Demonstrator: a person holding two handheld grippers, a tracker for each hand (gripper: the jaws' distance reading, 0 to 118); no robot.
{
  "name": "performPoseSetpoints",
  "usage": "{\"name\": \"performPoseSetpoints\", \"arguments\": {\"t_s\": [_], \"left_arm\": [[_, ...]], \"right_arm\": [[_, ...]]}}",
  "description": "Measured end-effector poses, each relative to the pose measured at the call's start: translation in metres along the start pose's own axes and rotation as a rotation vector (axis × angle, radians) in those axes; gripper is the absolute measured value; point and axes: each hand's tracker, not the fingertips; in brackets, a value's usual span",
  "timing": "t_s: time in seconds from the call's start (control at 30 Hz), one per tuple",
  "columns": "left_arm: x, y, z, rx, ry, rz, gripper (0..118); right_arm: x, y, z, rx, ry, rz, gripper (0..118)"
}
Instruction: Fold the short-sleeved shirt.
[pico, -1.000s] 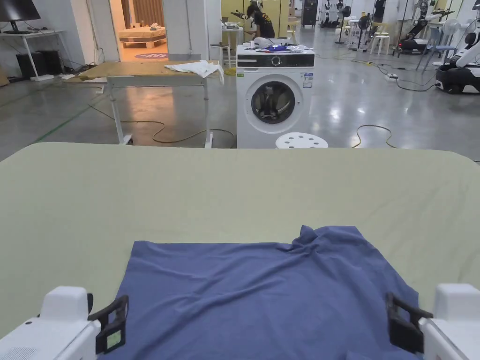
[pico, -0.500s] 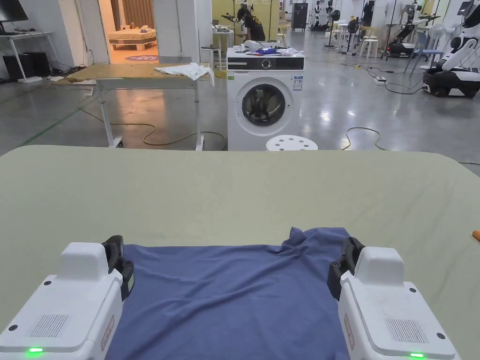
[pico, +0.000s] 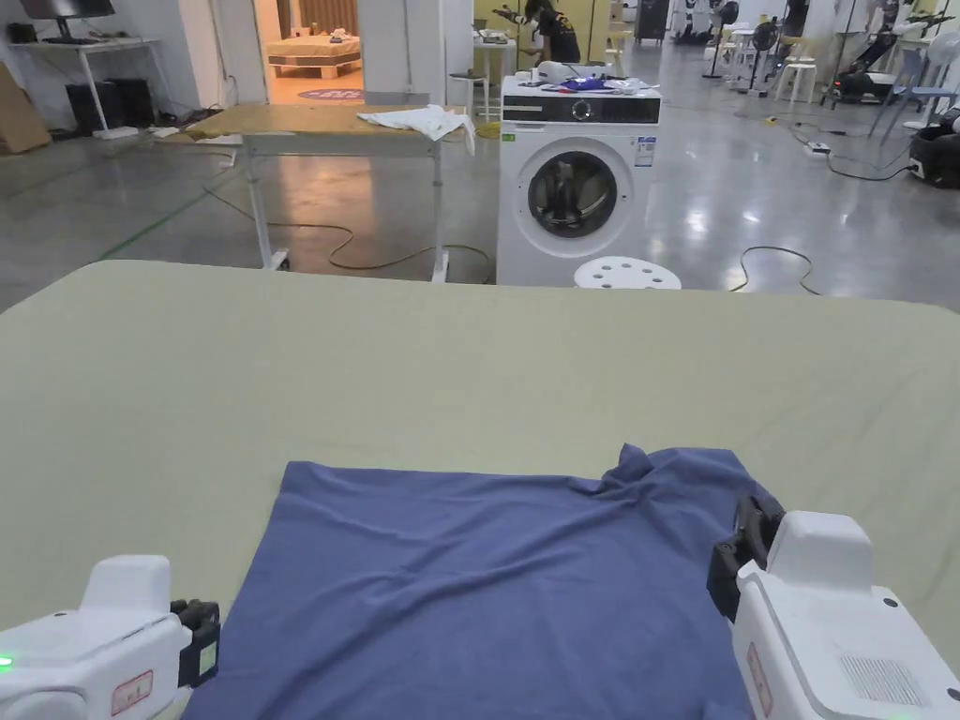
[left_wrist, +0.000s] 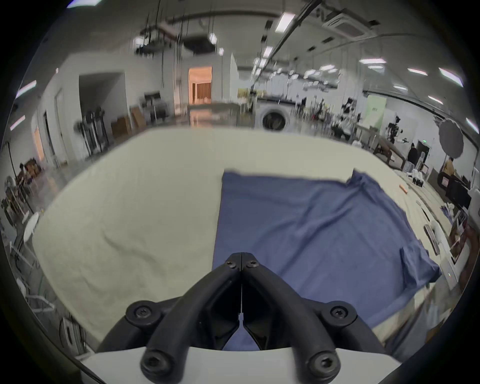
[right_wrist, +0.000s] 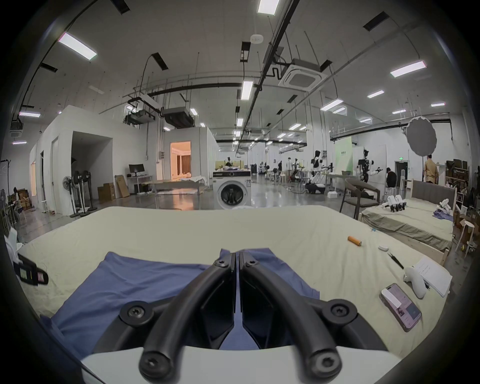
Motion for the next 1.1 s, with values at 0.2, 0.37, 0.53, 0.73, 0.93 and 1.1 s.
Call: {"name": "performPoseSetpoints", "arguments": {"t_s": [0.2,0.37,0.53,0.73,0.93,1.1], "left_arm": [[-0.027,-0.037,-0.016,-0.196,0.062,0.019,56],[-0.038,-0.058,-0.022,-0.314,0.112,0.046,64],[-0.038,-0.073,-0.015,-0.328,0.093,0.029,66],[-0.021,-0.074,-0.017,-0.336,0.117,-0.026,58],[-0.022,-0.075,-0.018,-0.332,0.057,0.007,22],[-0.022,-0.075,-0.017,-0.327,0.012,-0.011,1]], "right_arm": [[0.005,-0.014,-0.003,-0.069,0.009,0.016,1],[0.01,-0.026,-0.008,-0.147,0.005,0.001,1],[0.013,-0.035,-0.006,-0.183,0.001,0.005,1],[0.018,-0.042,-0.003,-0.22,0.006,0.005,1],[0.03,-0.042,0.003,-0.258,-0.008,0.014,1],[0.063,-0.032,0.018,-0.311,-0.011,0.051,26]]}}
